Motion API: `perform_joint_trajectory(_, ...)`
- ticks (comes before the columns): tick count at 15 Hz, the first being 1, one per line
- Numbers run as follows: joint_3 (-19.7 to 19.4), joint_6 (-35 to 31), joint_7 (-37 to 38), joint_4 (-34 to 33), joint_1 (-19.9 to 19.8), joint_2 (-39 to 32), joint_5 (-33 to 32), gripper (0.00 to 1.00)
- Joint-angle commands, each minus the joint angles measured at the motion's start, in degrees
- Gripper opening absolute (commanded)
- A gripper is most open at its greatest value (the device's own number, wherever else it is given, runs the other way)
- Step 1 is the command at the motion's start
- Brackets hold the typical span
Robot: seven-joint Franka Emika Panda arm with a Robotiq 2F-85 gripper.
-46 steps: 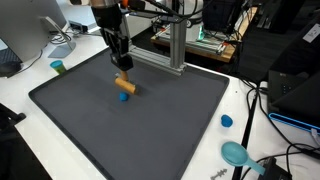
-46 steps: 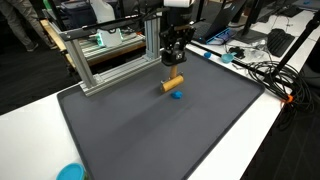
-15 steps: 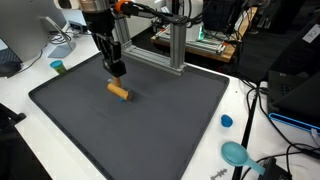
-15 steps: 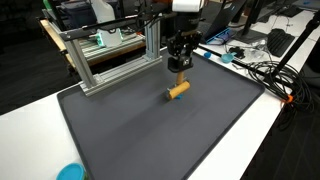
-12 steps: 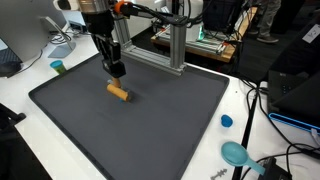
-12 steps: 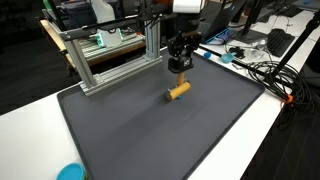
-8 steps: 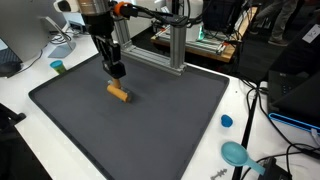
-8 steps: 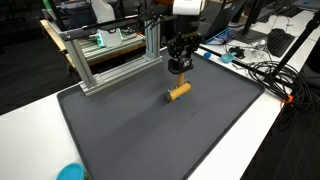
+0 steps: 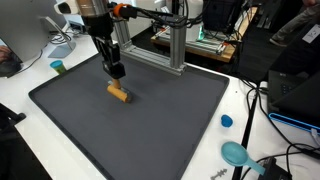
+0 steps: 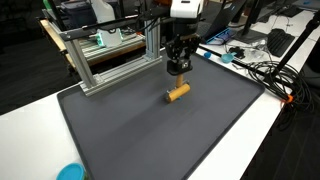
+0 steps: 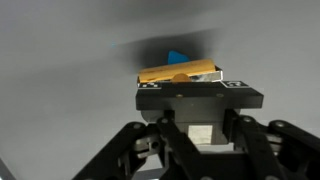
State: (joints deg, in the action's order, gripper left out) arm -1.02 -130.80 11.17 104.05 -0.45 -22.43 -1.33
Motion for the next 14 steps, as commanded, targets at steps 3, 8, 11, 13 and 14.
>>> perform_joint_trajectory(3,-0.6,0.9,-0.3,0.4,0.0,-1.6,1.3,0.22)
perform_joint_trajectory(8,-0.7,1.0,-0.4,1.0,0.0,-1.8,1.2,0.22)
perform_joint_trajectory(11,-0.8,1.1,-0.4,1.4,-0.1,-1.7,1.1,0.22)
perform_joint_trajectory(13,-1.0,1.1,-0.4,1.9,-0.2,-1.6,1.1,0.22)
perform_joint_trajectory(14,-1.0,1.1,-0.4,2.0,-0.2,-1.6,1.1,0.22)
